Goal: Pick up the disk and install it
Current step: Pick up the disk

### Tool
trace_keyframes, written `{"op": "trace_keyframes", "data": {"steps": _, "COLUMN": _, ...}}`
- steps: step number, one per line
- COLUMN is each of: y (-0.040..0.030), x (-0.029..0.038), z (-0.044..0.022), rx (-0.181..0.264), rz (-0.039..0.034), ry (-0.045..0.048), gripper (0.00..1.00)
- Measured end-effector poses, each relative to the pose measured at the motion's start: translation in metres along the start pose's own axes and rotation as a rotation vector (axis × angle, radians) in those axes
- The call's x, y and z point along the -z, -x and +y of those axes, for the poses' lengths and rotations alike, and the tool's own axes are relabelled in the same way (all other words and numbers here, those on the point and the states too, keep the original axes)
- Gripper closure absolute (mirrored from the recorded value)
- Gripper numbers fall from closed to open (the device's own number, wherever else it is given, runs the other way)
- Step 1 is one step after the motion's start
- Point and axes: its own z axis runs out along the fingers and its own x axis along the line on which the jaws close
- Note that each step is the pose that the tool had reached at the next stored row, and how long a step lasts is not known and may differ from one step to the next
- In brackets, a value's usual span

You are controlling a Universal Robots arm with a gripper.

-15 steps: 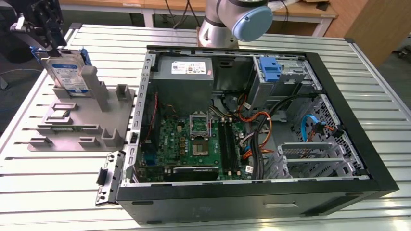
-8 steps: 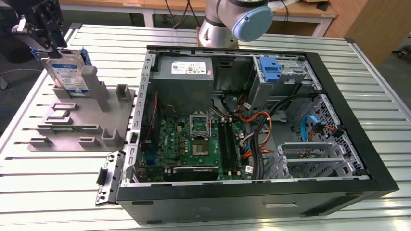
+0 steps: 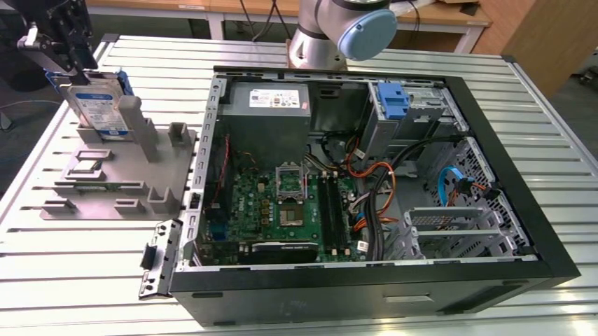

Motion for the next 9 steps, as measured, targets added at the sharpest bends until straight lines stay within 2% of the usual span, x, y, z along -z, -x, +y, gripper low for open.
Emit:
{"op": "trace_keyframes", "data": {"steps": 4, "y": -0.0001, "x": -0.0014, "z": 0.0, "rx": 0.0, "rz": 0.0014, "ry": 0.0, "gripper": 0.53}}
{"op": "trace_keyframes", "data": {"steps": 8, "y": -0.0002, "x": -0.0037, "z": 0.0, "rx": 0.0, "rz": 0.0125, "ry": 0.0035, "gripper": 0.53}}
{"op": "trace_keyframes", "data": {"steps": 9, "y": -0.0002, "x": -0.0048, "z": -0.0001, "rx": 0.0, "rz": 0.013, "ry": 0.0049, "gripper": 0.53}}
